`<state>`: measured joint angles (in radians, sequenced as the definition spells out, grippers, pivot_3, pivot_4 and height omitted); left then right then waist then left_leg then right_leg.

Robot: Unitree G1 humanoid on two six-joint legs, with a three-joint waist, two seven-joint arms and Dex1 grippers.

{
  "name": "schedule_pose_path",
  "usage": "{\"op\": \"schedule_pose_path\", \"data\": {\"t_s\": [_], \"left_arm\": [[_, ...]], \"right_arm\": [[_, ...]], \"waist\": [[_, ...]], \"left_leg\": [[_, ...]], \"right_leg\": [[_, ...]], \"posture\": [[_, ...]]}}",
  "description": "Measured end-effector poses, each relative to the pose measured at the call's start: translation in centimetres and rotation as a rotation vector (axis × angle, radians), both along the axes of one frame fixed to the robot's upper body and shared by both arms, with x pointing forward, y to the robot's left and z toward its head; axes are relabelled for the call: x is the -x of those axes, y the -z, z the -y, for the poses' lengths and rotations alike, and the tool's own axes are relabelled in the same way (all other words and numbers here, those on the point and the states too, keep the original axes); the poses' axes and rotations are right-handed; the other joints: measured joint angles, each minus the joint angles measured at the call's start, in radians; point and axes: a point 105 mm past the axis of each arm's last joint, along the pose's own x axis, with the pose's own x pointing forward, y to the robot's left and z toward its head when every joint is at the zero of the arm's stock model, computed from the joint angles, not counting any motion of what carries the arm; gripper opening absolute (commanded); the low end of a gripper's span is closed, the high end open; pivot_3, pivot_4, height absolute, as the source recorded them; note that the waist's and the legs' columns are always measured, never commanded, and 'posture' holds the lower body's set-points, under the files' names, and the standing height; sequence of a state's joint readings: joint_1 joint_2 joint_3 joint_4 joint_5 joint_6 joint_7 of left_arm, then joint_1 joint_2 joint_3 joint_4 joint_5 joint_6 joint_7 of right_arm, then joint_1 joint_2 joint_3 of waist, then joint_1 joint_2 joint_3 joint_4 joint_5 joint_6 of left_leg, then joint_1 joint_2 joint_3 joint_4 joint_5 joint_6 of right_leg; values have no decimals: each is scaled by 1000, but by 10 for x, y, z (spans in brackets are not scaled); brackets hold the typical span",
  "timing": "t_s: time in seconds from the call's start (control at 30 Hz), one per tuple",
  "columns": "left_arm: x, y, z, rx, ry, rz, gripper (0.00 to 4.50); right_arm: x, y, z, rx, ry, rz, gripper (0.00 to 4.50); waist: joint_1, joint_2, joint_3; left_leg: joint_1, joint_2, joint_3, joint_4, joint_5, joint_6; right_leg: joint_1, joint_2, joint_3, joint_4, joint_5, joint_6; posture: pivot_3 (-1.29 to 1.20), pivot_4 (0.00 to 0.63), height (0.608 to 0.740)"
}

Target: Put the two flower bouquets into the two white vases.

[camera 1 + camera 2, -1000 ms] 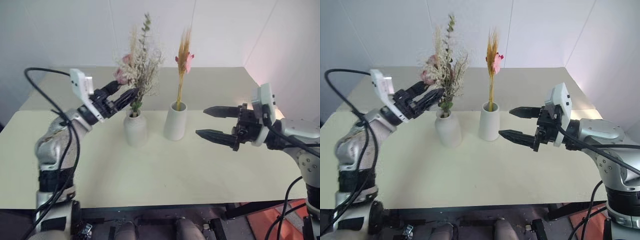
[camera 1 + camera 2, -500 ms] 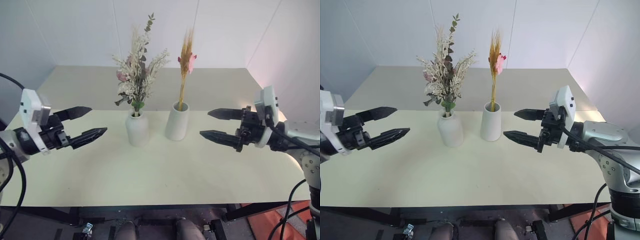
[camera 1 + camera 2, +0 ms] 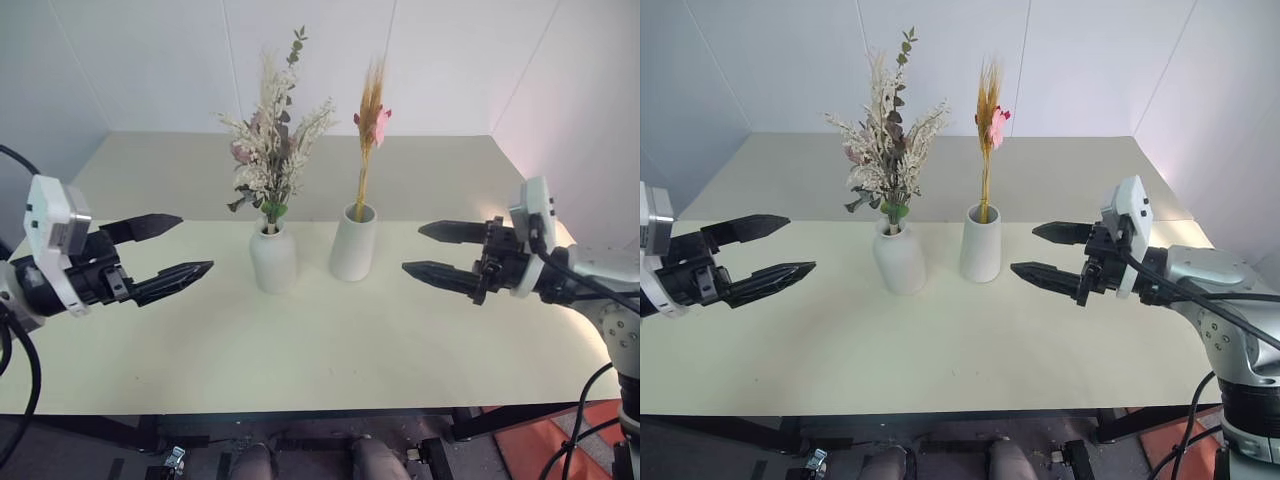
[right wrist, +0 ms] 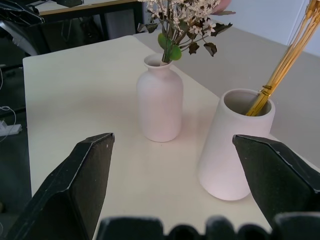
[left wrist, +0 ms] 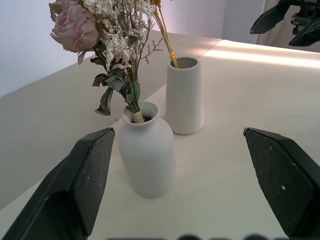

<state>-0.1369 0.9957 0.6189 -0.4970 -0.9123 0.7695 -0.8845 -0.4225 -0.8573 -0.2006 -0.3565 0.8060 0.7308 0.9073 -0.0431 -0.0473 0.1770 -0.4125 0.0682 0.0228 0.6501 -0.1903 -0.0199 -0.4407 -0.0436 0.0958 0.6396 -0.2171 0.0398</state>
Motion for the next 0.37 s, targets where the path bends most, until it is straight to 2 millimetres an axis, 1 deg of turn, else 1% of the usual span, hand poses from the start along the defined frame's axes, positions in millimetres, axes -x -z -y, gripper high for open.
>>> {"op": "schedule_pose_path", "data": {"t_s": [0.37], "left_arm": [[-4, 3, 1, 15, 20, -22, 4493]], "right_arm": [[-2, 0, 3, 8, 36, 8, 4500]], "waist": [[0, 0, 0]], "left_leg": [[0, 0, 0, 0, 0, 0]], "right_leg": [[0, 0, 0, 0, 0, 0]], "posture": [[0, 150, 740]]}}
